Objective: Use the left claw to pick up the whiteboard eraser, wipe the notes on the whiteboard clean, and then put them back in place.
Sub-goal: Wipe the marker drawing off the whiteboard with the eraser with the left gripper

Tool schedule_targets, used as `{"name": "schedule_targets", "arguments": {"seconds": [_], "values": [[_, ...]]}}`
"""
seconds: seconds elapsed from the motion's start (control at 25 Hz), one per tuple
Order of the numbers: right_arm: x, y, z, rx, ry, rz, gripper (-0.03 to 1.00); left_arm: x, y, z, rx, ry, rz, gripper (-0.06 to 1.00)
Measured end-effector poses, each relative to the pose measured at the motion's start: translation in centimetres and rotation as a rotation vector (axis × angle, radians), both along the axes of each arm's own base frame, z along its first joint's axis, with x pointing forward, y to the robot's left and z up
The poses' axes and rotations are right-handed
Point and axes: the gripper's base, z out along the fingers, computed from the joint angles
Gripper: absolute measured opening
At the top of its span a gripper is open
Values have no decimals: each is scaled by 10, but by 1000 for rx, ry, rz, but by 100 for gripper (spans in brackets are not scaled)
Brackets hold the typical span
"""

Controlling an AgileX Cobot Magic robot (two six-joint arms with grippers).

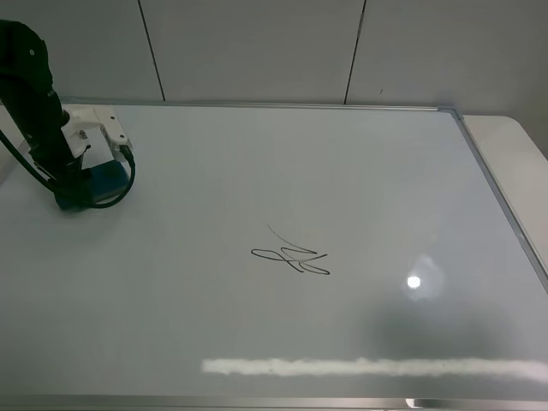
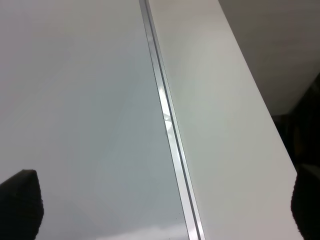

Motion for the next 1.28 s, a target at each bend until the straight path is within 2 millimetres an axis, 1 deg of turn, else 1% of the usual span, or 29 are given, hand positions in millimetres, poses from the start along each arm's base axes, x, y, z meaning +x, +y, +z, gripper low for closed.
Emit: {"name": "schedule_targets", "arguments": {"seconds": [0.16,0.28,0.36,0.6,0.8,0.88,1.04,1.28], "values": [[0,0,0,0,0,0,99,-4,-17,22,-91,-44,273,55],[0,0,0,0,0,0,99,-10,-32,30,-129,-30,470,55],[0,0,0,0,0,0,99,-15,-41,35,-137,-13,550,55],[0,0,0,0,0,0,99,-27,-79,45,-137,-12,610,55],[0,0,0,0,0,0,99,-38,-114,46,-154,-9,654,55],[0,0,0,0,0,0,99,-42,-125,46,-159,-6,663,55],[0,0,0,0,0,0,99,-52,-146,46,-177,13,662,55],[0,0,0,0,0,0,99,-70,-179,46,-184,37,604,55]]}}
